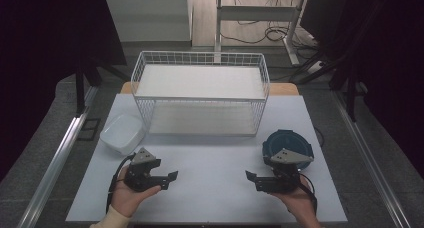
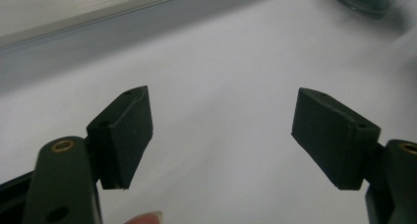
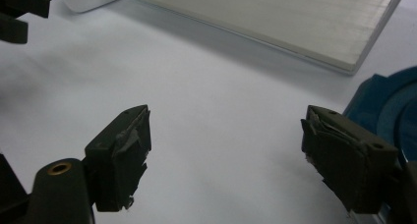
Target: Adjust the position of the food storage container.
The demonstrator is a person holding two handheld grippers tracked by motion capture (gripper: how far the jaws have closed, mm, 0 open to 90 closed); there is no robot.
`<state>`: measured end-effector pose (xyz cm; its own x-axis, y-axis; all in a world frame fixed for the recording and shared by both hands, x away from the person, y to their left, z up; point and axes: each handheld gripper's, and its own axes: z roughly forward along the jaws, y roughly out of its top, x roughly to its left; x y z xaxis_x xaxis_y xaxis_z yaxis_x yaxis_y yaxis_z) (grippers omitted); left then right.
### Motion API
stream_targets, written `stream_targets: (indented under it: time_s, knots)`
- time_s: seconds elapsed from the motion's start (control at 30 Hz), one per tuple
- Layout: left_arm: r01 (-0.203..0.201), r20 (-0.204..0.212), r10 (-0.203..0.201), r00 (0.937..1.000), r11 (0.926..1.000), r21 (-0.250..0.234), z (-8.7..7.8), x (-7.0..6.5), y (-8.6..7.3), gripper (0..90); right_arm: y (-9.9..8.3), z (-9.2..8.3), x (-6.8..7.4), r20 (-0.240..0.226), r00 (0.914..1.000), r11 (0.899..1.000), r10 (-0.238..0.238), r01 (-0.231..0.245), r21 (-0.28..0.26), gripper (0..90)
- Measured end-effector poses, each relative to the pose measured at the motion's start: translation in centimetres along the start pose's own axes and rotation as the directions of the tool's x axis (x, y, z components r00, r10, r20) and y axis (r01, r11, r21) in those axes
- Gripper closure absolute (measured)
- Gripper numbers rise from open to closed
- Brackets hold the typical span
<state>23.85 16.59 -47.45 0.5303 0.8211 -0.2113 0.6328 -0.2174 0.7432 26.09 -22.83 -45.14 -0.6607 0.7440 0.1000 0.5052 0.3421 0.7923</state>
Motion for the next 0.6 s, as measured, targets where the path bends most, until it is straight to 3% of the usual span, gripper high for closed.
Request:
stream_targets:
  time_s: [0.13,0.33,0.6]
  knots:
    - [-0.008,0.001,0.008,1.0000,1.0000,0.001,-0.3,-0.2,-0.2,22.6,0.3,-0.6,0.1,0.025,0.9996,1.000,0.015,-0.015,-0.005,22.7]
    - [-0.016,-0.001,0.016,0.9999,0.9999,-0.001,-0.7,0.1,-0.3,22.6,0.5,-0.7,0.0,-0.002,0.9999,1.000,0.015,-0.015,0.025,30.0]
    - [-0.009,-0.001,0.009,1.0000,1.0000,0.004,-0.6,0.4,-0.3,22.6,2.2,-1.9,-2.8,0.045,0.9982,0.998,0.039,-0.041,0.056,36.7]
